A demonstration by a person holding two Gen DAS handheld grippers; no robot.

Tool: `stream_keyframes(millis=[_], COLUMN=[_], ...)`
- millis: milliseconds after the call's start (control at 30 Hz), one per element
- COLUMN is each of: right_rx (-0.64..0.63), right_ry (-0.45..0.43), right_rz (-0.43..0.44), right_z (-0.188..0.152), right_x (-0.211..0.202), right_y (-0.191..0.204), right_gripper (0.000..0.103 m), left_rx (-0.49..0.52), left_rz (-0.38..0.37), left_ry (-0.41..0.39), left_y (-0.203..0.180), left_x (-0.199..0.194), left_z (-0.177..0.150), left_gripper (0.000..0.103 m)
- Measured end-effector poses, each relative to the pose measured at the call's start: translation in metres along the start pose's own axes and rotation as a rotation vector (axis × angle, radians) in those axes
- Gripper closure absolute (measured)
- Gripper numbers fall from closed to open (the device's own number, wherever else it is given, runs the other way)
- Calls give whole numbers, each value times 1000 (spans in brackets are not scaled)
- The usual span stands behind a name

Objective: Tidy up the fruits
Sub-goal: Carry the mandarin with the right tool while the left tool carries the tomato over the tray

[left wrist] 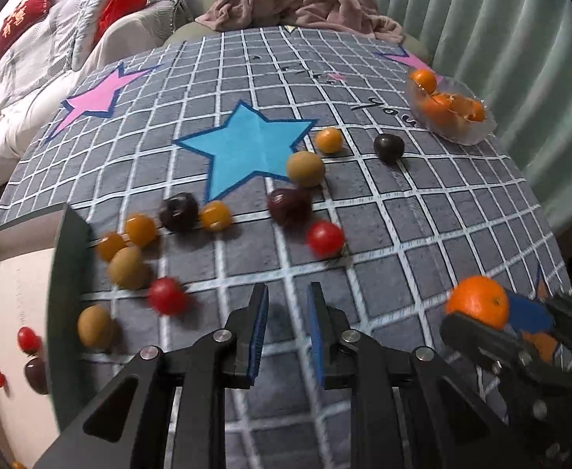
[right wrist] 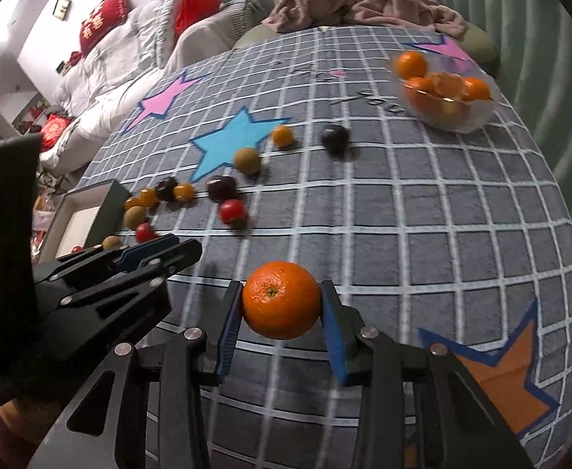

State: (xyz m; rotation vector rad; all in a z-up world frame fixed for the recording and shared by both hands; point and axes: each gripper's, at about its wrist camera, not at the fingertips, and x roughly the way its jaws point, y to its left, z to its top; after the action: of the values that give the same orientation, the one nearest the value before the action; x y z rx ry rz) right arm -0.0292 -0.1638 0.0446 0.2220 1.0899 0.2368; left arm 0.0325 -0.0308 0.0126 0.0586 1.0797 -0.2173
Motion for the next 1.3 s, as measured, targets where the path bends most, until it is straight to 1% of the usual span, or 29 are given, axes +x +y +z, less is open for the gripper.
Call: stream_keyframes(millis=[67, 133, 167, 200, 233, 267, 300, 367, 500, 667, 733, 767, 800, 833, 867, 900, 933, 967, 1000, 1200, 1300], right_rx=[10, 18, 24, 27, 30, 33, 35, 40, 54, 56, 59, 60, 63, 66, 72, 74, 75, 75, 75, 72, 68], right_ry=[1, -1, -2, -2, -3, -5, -8, -12, -16, -18, -19, -20, -21, -21, -20, -20, -19, -19, -19, -21, -17], right_rz=[2, 6, 12, 16, 20, 21, 26, 33, 46, 38, 37, 36, 35, 35, 36, 37, 38, 38, 39, 36, 37], right_z=[0, 0, 0, 0, 1, 0, 0, 0, 0, 2, 4, 5, 6, 6, 6, 6, 6, 6, 6, 5, 6], right_x=[1, 3, 4, 4, 5, 5, 5, 6, 7, 8, 9, 9, 10, 10, 11, 11, 11, 12, 12, 13, 13], right_y=[-7, -11, -13, -15, -16, -18, -19, -23, -29, -37, -39, -40, -41, -43, -44, -44, -45, -45, -45, -44, -40], right_gripper=[61, 61, 61, 61, 61, 61, 61, 61, 61, 61, 61, 61, 61, 61, 61, 61, 61, 61, 61, 61, 61], left_rx=[-13, -14, -13, -17, -23, -35, -42, -33, -38, -51, -52, -51, -54, -57, -61, -60, -60, -56, -52, -55, -49], left_rz=[12, 29, 39, 45, 56, 82, 90, 79, 109, 136, 142, 145, 139, 127, 112, 97, 84, 85, 79, 33, 23], left_ry=[11, -1, -3, -4, -11, -39, -79, -66, -43, -24, -34, -38, -40, -42, -41, -41, -43, -47, -50, -54, -48], left_y=[-4, -9, -12, -13, -12, -12, -11, -12, -16, -23, -26, -27, -28, -29, -30, -31, -32, -33, -34, -25, -20], left_x=[6, 8, 9, 10, 10, 6, 1, 3, 10, 19, 20, 20, 20, 20, 19, 19, 18, 17, 17, 11, 6], left_z=[3, 7, 8, 9, 9, 7, 5, 4, 3, 9, 12, 13, 14, 15, 16, 17, 17, 18, 18, 9, 3], left_gripper=[81, 81, 74, 43, 24, 14, 14, 14, 14, 15, 15, 17, 23, 31, 42, 55, 62, 75, 78, 78, 78])
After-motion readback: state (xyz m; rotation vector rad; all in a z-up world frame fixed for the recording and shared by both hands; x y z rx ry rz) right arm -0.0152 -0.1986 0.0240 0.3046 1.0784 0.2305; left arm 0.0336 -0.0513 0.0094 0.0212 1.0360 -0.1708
